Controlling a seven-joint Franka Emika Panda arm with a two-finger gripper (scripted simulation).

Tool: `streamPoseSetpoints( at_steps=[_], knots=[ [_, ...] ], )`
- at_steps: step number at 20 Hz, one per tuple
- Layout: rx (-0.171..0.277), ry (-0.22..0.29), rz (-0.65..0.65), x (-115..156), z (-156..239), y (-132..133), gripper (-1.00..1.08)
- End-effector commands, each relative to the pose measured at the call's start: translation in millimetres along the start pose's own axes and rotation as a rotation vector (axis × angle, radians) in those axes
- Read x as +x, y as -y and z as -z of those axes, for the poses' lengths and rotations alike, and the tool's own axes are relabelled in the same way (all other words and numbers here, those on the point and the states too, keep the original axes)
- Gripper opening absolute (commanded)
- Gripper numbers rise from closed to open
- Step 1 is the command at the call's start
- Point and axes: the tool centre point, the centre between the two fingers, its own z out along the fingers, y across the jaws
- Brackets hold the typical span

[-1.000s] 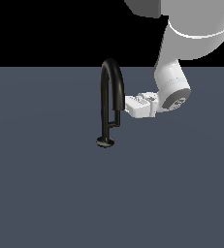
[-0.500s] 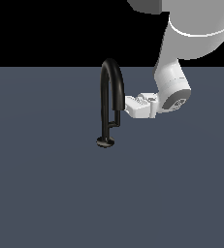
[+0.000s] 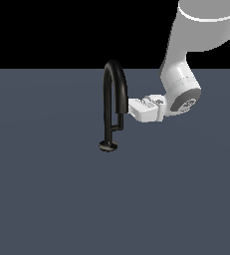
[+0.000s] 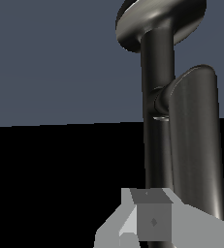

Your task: Turn on the faucet by rotating a designated handle.

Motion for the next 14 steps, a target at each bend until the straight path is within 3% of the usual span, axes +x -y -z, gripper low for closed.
streamPoseSetpoints(
  at_steps=[1,14],
  knots=[
    [-0.002,0.001,-0.001,-2,0,-6,-1.0],
    [0.002,-0.002,0.003,-6,0,-29,-1.0]
  ],
)
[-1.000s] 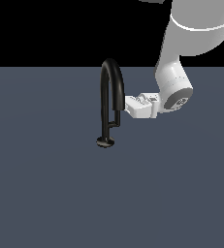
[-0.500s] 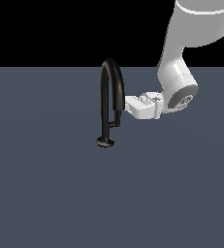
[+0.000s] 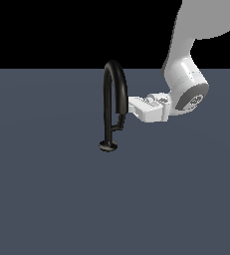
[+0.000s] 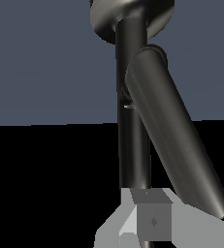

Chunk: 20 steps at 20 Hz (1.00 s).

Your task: Turn on the faucet by rotating a designated handle.

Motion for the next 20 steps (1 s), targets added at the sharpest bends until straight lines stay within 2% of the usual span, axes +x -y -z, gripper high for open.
streamPoseSetpoints(
  at_steps=[1,14,16,20],
  knots=[
    [-0.001,0.002,-0.005,5,0,-8,-1.0],
    [-0.004,0.005,-0.009,23,0,-51,-1.0],
    [-0.004,-0.002,0.012,13,0,-42,-1.0],
    [-0.004,0.001,0.003,39,0,-54,-1.0]
  ],
)
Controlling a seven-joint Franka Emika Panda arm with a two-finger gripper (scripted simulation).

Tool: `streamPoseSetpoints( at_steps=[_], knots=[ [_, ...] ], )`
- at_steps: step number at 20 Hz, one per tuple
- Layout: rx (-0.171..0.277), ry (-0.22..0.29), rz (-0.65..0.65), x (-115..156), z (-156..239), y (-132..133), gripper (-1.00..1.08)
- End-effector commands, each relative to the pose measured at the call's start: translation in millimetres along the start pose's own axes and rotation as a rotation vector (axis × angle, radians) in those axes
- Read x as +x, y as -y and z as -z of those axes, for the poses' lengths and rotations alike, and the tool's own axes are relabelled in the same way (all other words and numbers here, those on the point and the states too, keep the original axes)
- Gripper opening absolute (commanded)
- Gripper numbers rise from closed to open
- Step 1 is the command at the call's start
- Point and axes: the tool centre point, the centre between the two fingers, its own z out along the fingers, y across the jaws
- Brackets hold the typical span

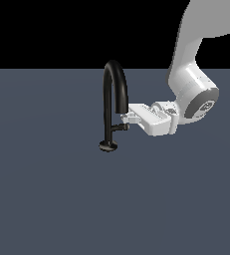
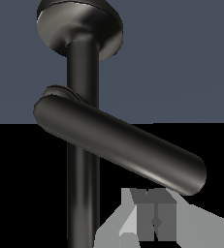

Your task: Turn on the faucet by rotating a designated handle.

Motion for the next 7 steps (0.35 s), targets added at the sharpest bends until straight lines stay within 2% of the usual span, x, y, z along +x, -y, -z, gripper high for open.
streamPoseSetpoints(
  at_steps=[1,7],
  knots=[
    [0.004,0.004,-0.022,25,0,-12,-1.0],
    [0.003,0.008,-0.032,57,0,-28,-1.0]
  ],
)
